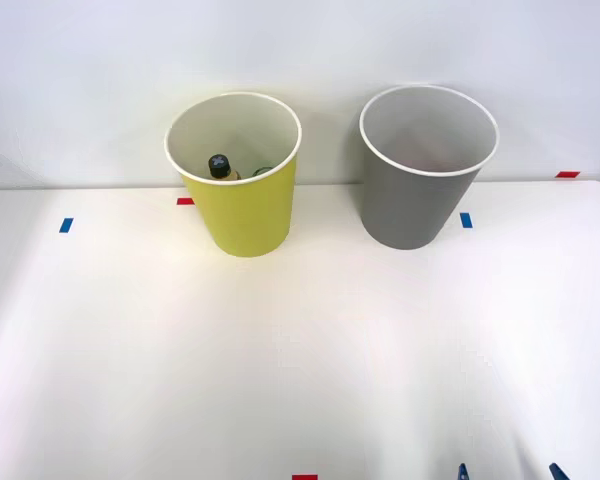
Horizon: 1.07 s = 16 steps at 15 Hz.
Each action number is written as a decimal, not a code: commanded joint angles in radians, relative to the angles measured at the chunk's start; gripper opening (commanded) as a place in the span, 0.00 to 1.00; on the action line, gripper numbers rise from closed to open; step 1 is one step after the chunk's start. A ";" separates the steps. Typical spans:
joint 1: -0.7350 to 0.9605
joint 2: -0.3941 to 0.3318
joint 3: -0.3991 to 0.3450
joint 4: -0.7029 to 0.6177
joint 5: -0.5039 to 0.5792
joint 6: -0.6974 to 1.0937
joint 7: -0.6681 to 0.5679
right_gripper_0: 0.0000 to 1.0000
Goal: Put cans in the gray bin, plastic bottles in the light green bin
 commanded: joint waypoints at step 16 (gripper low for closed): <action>0.000 0.000 0.000 0.000 0.000 0.000 0.000 1.00</action>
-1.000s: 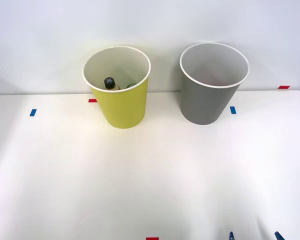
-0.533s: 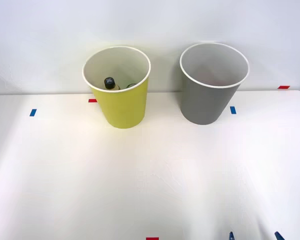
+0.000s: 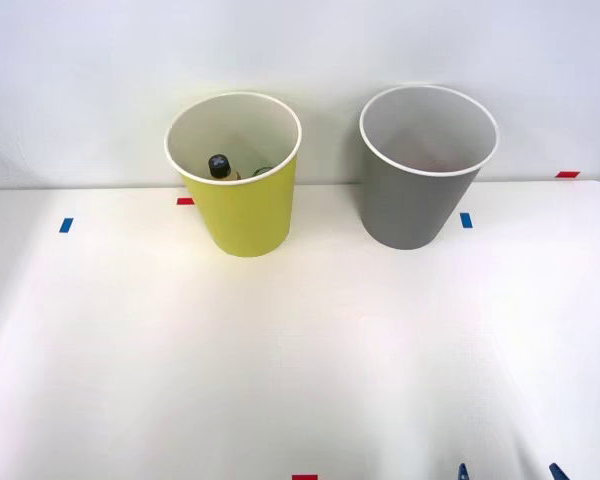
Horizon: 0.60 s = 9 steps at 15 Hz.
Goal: Put cans in the gray bin, plastic bottles in the light green bin
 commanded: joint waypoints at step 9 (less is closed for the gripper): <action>0.000 0.000 0.000 0.000 0.000 0.000 0.000 1.00</action>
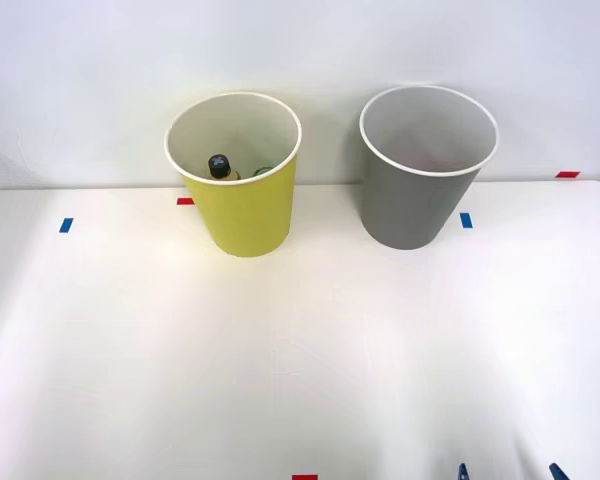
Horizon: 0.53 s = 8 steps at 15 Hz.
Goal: Put cans in the gray bin, plastic bottles in the light green bin
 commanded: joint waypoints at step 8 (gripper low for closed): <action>0.000 0.000 0.000 0.000 0.000 0.000 0.000 1.00</action>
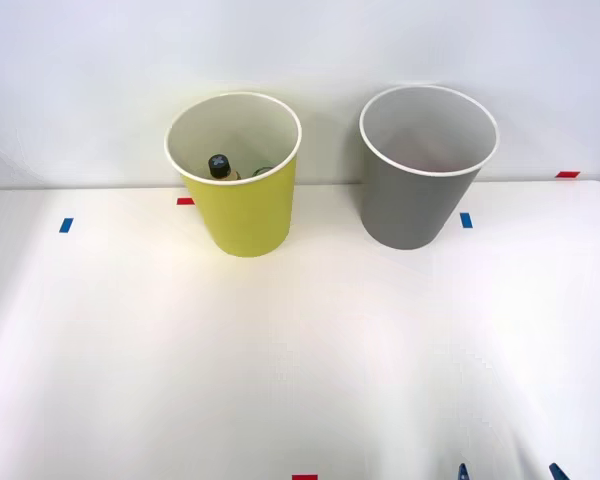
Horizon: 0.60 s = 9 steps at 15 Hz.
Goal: Put cans in the gray bin, plastic bottles in the light green bin
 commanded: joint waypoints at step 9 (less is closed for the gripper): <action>0.000 0.000 0.000 0.000 0.000 0.000 0.000 1.00</action>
